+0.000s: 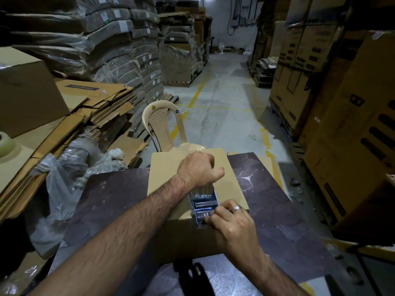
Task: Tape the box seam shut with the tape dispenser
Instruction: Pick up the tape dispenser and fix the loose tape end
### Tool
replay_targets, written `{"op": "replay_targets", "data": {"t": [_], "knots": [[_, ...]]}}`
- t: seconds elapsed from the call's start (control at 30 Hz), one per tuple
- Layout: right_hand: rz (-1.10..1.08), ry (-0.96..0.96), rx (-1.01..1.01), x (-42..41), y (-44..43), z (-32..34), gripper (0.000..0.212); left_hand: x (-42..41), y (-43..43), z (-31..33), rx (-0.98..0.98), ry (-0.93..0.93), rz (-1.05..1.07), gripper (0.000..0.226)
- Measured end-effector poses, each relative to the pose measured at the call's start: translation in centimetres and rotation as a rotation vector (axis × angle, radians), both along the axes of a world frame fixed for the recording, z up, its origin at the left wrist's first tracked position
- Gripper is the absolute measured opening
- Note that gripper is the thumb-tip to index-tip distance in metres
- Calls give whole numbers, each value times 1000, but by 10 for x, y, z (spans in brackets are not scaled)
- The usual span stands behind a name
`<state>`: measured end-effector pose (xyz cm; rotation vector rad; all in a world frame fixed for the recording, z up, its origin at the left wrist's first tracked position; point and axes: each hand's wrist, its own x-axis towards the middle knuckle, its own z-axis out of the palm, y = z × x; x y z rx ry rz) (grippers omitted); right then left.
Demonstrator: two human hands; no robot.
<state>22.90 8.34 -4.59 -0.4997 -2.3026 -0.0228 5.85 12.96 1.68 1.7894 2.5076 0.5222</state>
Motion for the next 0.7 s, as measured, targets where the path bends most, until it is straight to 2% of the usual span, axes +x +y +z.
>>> {"op": "replay_targets", "data": {"t": [0.27, 0.47, 0.53, 0.63, 0.7], "knots": [[34, 83, 54, 11, -12, -13, 16, 0, 4, 7, 16, -62, -24, 42], [18, -3, 106, 15, -9, -18, 12, -2, 3, 10, 45, -36, -19, 44], [-15, -25, 137, 11, -8, -16, 13, 0, 2, 12, 114, 27, 8, 47], [-42, -10, 145, 9, -9, -15, 18, 11, -10, 13, 201, 228, 27, 57], [-60, -9, 142, 9, -10, -17, 21, 18, -25, 6, 287, 265, 22, 57]]}}
